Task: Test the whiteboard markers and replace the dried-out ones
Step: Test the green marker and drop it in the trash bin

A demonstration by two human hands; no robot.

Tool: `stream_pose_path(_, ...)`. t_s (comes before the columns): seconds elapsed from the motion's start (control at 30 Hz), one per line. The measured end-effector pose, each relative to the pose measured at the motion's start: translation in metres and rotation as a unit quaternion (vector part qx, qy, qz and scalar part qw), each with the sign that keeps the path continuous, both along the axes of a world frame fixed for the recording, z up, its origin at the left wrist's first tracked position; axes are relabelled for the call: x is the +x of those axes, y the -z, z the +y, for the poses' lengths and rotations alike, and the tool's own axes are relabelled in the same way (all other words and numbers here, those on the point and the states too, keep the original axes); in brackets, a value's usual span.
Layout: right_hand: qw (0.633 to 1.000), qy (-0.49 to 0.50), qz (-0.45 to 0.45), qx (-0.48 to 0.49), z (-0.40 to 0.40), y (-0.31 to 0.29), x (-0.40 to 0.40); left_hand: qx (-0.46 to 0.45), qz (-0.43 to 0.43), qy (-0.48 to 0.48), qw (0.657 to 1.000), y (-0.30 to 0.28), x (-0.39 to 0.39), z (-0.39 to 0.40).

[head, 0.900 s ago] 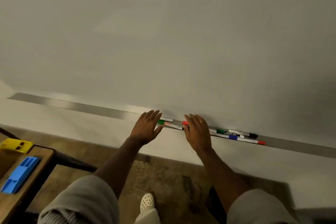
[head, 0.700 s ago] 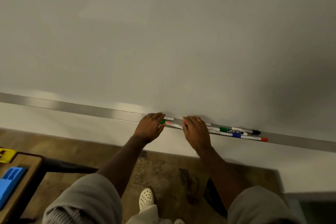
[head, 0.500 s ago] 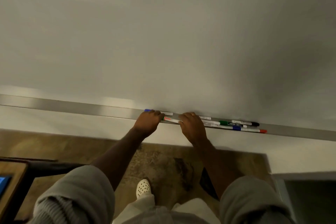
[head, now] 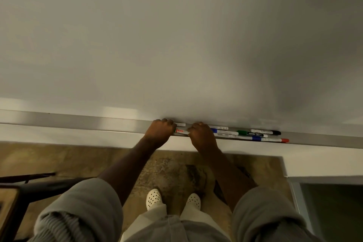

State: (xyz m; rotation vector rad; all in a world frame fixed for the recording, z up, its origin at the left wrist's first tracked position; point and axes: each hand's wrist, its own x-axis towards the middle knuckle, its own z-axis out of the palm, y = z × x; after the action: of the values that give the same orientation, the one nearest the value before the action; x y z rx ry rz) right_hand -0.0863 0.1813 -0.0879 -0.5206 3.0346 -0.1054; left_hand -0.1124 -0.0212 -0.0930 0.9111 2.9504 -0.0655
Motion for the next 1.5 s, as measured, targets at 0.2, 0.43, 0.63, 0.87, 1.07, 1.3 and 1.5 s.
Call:
stream_pose_path(0.2,1.000,-0.004,-0.011,0.010,0.001,0.007,-0.008,-0.011,0.012,0.016,1.000,0.002,-0.004,0.010)
stream_pose_path(0.43,0.996,-0.052,0.046,-0.051,0.009,-0.005,-0.010,0.059,0.023,0.027,0.998,0.001,-0.007,0.003)
stream_pose_path(0.63,0.970,0.010,0.037,-0.241,0.024,-0.056,0.006,0.324,-0.164,-0.141,0.921,-0.039,0.008,-0.010)
stream_pose_path(0.87,0.820,0.085,-0.035,-0.565,0.058,-0.146,0.038,0.648,-0.335,-0.239,0.640,-0.130,0.047,0.021)
stream_pose_path(1.07,0.734,0.110,-0.077,-0.666,0.077,-0.184,0.047,0.715,-0.289,-0.249,0.586,-0.179,0.068,0.059)
stream_pose_path(1.3,0.682,0.100,-0.121,-0.715,0.093,-0.199,0.060,0.768,-0.285,-0.263,0.510,-0.199,0.080,0.082)
stream_pose_path(1.5,0.685,0.108,-0.115,-0.712,0.090,-0.207,0.070,0.778,-0.259,-0.258,0.511,-0.205,0.090,0.083)
